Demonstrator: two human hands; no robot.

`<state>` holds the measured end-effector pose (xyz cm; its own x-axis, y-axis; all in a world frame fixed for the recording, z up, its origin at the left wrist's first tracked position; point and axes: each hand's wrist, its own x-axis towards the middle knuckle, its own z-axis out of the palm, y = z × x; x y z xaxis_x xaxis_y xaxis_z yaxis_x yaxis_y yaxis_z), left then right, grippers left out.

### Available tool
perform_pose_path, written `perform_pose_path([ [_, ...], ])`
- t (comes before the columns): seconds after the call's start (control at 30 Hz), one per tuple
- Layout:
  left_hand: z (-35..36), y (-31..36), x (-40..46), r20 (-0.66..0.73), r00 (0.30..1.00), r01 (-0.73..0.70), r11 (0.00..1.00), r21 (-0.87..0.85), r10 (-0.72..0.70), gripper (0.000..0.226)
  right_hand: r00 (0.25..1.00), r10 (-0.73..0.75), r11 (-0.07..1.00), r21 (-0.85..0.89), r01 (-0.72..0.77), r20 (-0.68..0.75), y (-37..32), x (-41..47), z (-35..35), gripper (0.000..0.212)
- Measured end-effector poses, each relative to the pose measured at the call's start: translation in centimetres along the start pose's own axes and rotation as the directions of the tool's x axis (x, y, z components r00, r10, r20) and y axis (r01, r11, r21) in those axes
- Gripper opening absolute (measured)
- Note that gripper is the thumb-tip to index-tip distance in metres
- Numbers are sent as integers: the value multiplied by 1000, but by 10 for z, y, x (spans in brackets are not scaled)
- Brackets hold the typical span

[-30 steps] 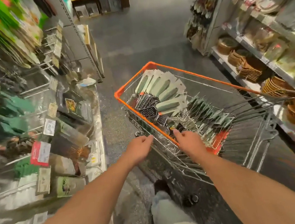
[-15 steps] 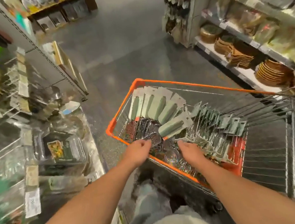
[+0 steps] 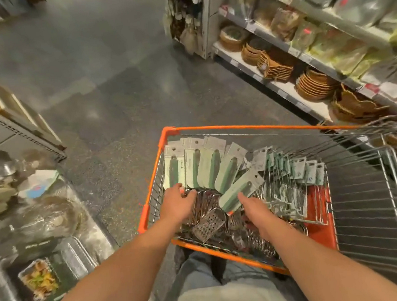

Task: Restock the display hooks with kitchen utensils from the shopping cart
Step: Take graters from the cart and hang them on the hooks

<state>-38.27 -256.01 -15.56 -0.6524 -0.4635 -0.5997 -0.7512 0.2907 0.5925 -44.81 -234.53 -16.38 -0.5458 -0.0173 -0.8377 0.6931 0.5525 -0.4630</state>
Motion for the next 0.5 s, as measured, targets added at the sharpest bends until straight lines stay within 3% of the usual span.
perform_pose_path([
  [0.13, 2, -6, 23, -117, 993, 9, 1000, -19, -12, 78, 995, 95, 986, 141, -90, -32, 2, 23, 14, 82],
  [0.3, 5, -14, 46, -75, 982, 154, 969, -196, -171, 105, 987, 101, 958, 279, -63, -124, -3, 52, 30, 62],
  [0.43, 3, -17, 55, -138, 964, 197, 960, -198, -226, 88, 986, 57, 949, 314, -4, -160, -12, 60, 34, 32],
  [0.5, 0, -15, 56, -129, 967, 190, 957, -220, -221, 70, 987, 44, 940, 342, 12, -156, -21, 59, 33, 36],
])
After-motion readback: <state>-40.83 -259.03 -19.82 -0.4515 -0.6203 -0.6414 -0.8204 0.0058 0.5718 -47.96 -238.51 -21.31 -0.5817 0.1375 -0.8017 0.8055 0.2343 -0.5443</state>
